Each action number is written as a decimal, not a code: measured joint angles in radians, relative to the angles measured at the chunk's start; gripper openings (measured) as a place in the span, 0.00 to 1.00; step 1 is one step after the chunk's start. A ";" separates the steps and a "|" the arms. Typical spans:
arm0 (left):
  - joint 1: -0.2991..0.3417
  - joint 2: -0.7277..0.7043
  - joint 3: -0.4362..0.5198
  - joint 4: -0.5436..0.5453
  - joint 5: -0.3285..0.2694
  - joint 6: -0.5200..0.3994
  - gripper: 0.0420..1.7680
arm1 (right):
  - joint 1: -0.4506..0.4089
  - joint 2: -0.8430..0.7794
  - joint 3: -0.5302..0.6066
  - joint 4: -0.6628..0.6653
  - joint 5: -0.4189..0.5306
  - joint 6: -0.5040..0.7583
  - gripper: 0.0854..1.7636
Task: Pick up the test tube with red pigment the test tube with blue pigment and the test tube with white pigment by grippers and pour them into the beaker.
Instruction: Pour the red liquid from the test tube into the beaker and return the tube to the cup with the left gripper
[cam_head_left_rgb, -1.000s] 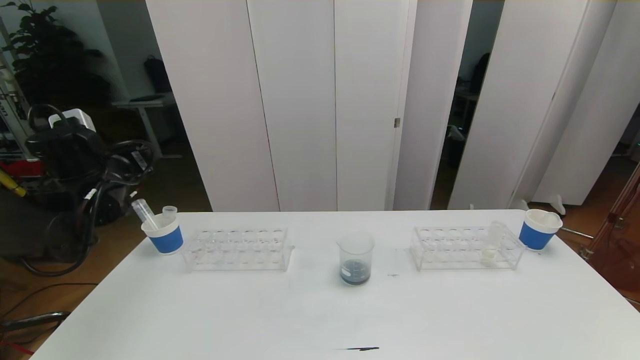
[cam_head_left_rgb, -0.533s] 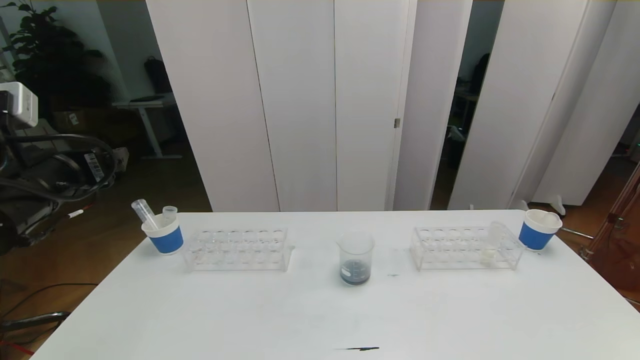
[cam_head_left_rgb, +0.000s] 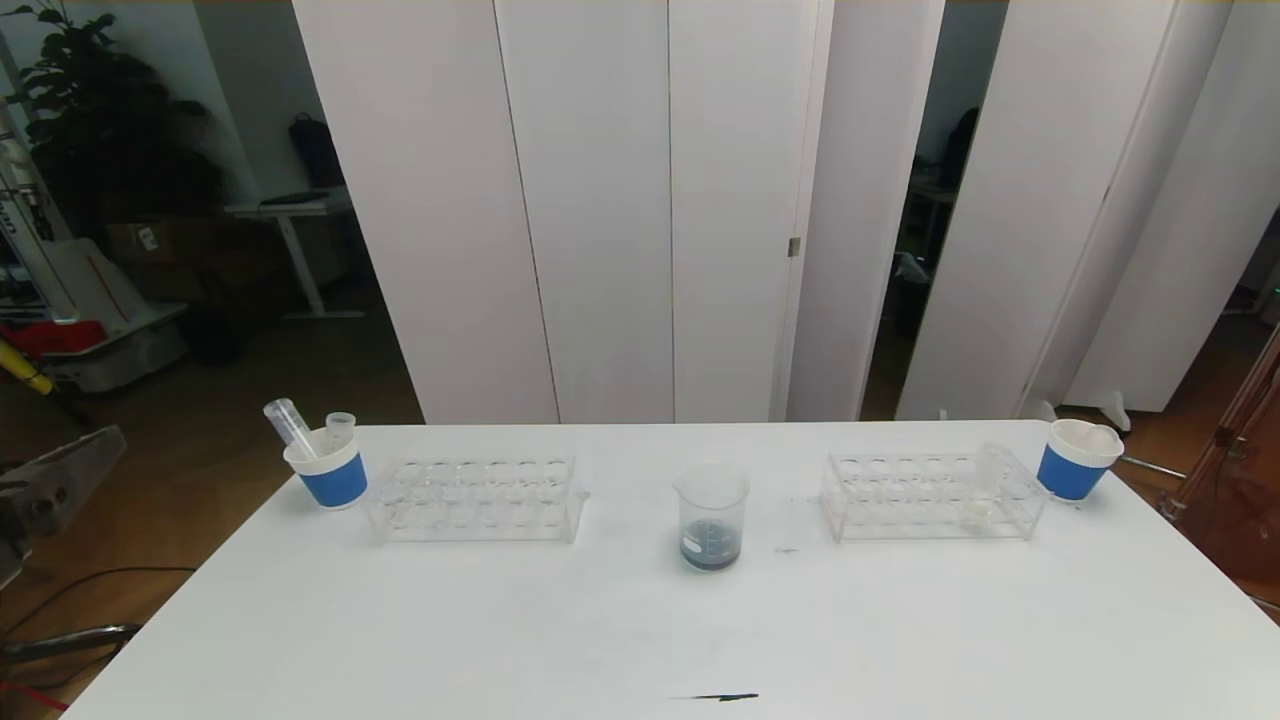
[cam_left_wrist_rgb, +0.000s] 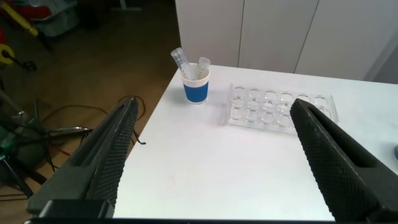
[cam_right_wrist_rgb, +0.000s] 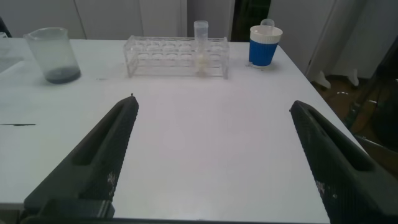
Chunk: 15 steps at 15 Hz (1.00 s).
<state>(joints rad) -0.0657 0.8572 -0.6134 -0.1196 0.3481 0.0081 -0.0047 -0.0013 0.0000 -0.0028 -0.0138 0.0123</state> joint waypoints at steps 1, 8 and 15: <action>-0.001 -0.076 0.018 0.061 -0.020 0.001 0.99 | 0.000 0.000 0.000 0.000 0.000 0.000 0.99; 0.037 -0.592 0.079 0.490 -0.240 0.080 0.99 | 0.000 0.000 0.000 0.000 0.000 0.000 0.99; 0.062 -0.841 0.320 0.459 -0.308 0.097 0.99 | 0.000 0.000 0.000 0.000 0.000 0.000 0.99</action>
<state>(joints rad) -0.0036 0.0162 -0.2930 0.3389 0.0398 0.1053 -0.0047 -0.0013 0.0000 -0.0028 -0.0138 0.0123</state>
